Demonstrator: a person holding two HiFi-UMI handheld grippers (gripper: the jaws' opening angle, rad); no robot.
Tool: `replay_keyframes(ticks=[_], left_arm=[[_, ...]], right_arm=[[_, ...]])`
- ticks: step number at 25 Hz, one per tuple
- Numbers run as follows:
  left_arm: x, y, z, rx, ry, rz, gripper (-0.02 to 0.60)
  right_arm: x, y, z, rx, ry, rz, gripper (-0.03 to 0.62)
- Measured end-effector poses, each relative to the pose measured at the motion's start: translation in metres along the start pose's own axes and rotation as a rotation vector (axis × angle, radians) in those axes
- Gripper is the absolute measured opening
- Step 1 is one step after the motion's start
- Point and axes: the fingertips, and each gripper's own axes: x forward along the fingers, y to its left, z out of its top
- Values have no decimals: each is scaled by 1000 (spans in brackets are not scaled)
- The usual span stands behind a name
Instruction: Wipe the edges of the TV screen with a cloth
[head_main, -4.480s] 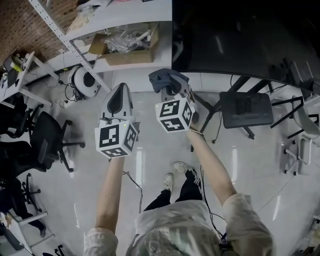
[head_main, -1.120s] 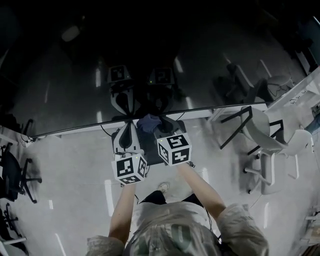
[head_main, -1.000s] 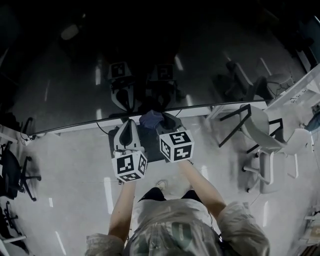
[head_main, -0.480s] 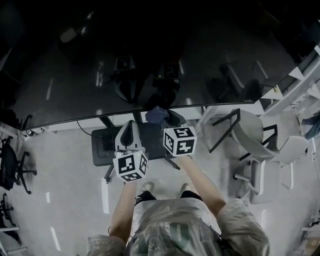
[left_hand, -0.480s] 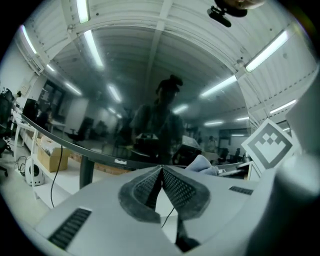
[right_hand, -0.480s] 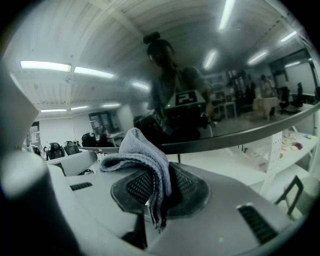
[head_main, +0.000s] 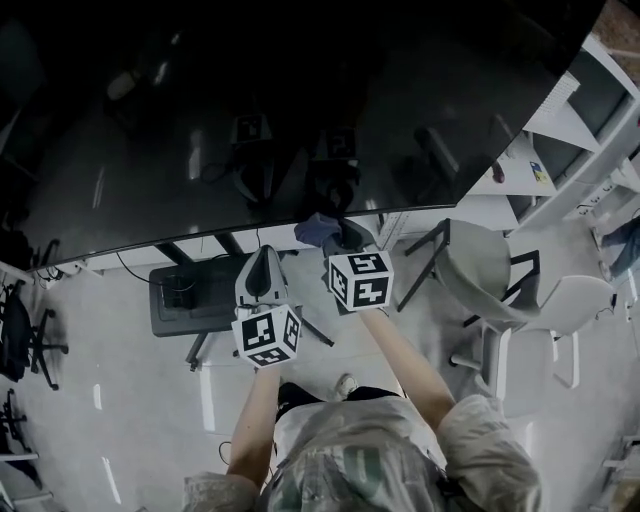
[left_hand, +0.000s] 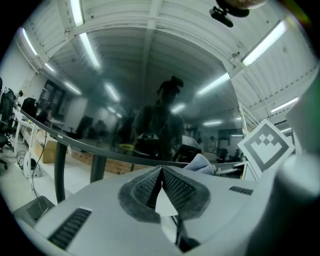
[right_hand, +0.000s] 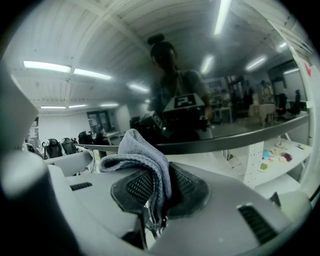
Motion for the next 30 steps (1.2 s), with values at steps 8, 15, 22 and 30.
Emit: replay_keyframes(ticks=[8, 15, 22, 30], left_arm=[[33, -98, -18, 0, 10, -93, 14], [59, -169, -28, 18, 25, -207, 14], [66, -215, -28, 35, 23, -284, 14], [71, -234, -39, 27, 50, -317, 14]], right_arm=[[-41, -108, 7, -15, -5, -100, 63], [-73, -187, 10, -41, -14, -224, 63], [-96, -232, 14, -43, -19, -302, 63], [-106, -256, 16, -91, -13, -344, 63]])
